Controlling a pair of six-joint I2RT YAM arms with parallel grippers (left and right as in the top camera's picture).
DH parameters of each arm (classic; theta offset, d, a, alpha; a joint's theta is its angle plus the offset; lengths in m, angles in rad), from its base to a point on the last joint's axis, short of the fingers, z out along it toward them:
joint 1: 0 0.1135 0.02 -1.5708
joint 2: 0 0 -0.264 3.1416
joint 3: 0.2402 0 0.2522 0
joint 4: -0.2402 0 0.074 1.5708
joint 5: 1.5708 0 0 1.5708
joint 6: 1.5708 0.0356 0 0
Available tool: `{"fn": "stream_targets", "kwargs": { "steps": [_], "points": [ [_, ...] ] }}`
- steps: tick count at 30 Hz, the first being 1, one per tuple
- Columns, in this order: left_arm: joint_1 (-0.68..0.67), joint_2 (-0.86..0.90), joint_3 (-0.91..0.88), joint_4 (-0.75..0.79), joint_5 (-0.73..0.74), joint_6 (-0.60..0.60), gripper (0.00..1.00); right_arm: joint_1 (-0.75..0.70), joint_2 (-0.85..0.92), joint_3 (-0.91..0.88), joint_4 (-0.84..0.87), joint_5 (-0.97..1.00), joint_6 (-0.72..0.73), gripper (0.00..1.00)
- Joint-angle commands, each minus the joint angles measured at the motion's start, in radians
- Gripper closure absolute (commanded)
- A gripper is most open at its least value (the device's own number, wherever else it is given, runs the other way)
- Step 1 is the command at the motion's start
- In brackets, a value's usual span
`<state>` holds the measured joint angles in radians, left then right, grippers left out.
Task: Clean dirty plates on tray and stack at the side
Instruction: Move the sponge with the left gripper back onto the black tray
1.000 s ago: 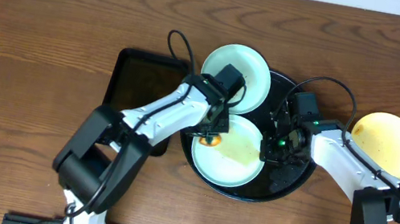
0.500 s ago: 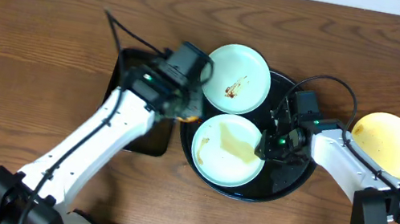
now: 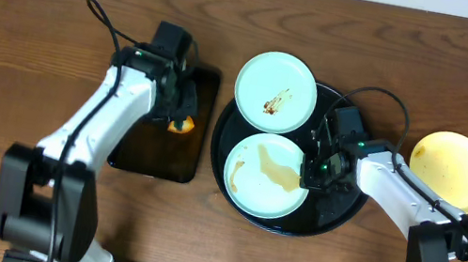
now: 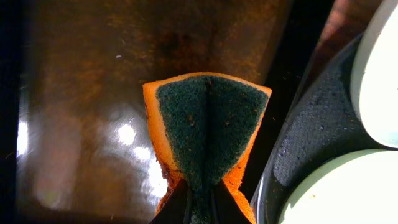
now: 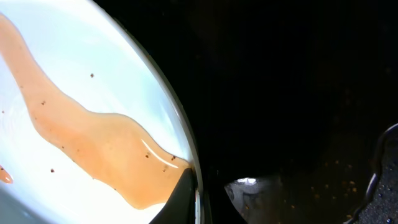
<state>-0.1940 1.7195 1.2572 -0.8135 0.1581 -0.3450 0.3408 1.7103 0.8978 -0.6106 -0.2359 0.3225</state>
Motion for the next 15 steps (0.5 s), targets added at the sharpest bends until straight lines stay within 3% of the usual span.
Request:
{"fn": "stream_targets", "kwargs": {
  "steps": [1,7,13,15],
  "points": [
    [0.073,0.073,0.005,0.023,0.166,0.122,0.92,0.015,0.024,-0.012,-0.004,0.082,0.014,0.99],
    [0.156,0.182,0.005,0.040,0.167,0.179,0.92,0.015,0.024,-0.012,-0.007,0.082,0.014,0.99],
    [0.170,0.270,0.005,0.028,0.001,0.148,0.93,0.015,0.024,-0.012,-0.008,0.082,0.014,0.99],
    [0.168,0.269,0.005,0.022,0.062,0.155,0.93,0.015,0.024,-0.012,-0.008,0.082,0.014,0.99]
  ]
}}
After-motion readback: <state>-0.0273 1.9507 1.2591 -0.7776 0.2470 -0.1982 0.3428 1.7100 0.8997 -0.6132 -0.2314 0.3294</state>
